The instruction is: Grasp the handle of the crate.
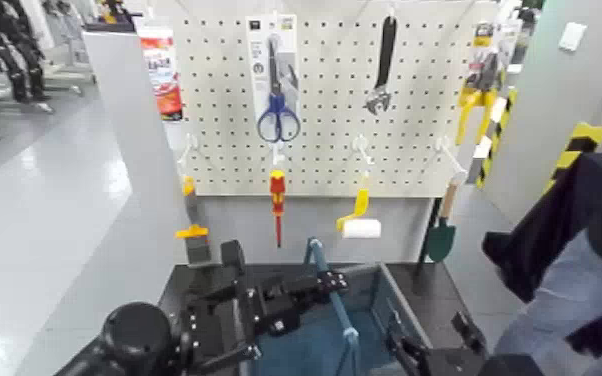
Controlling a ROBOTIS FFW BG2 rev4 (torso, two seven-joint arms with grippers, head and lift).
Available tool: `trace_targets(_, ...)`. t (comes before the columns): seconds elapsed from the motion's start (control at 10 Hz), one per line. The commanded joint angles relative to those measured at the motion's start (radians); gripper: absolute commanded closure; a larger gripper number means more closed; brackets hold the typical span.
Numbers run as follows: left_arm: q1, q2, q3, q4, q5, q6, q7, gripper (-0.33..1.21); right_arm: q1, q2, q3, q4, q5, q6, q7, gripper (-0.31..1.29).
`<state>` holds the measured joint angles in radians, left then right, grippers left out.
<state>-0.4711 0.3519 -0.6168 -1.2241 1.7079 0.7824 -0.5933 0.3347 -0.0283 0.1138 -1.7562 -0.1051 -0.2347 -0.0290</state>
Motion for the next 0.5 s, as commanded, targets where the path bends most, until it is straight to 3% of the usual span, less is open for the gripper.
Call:
trace_targets(0.1,0.066,0.03,-0.001,-0.112,0.042,0.005,0.036,1.16,0.001,0.001,-0.002,-0.002,0.002,0.0,0.0,0.14)
trace_targets(0.5,0.217,0.067,0.103,-0.299,0.101,0.012,0.171,1.16,0.001,0.002,0.001,-0.002,0.002,0.002,0.0,0.14)
